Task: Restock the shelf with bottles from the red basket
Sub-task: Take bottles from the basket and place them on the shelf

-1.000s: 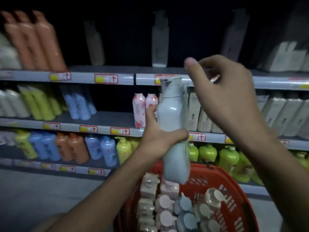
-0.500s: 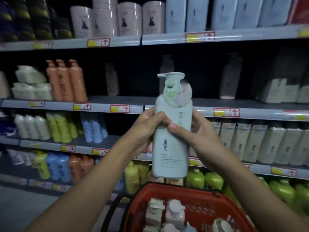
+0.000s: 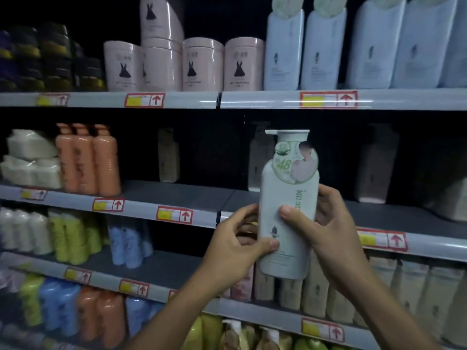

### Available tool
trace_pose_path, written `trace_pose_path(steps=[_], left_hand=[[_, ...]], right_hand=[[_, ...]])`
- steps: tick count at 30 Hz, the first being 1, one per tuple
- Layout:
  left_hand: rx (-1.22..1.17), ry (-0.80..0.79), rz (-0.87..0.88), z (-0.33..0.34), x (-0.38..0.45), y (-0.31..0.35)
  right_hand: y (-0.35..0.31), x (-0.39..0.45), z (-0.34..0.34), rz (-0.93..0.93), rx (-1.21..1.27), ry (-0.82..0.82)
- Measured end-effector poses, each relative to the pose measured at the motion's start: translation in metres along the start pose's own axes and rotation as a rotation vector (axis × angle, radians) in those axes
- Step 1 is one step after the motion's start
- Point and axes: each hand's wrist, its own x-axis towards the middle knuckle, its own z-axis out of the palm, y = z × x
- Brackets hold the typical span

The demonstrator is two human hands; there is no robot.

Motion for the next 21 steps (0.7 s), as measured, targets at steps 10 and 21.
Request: trace_pose_path(steps=[10,21], left_hand=[[0.053,0.156,0.114,-0.012,0.107,-0.017],[0.11,0.177,0.031,-0.022,0.153,-0.051]], right_hand=[[0.045,0.098,0.016,-0.189,-0.262,-0.091],[0.08,0.149,0.04,-0.153,-0.419,-0.117]])
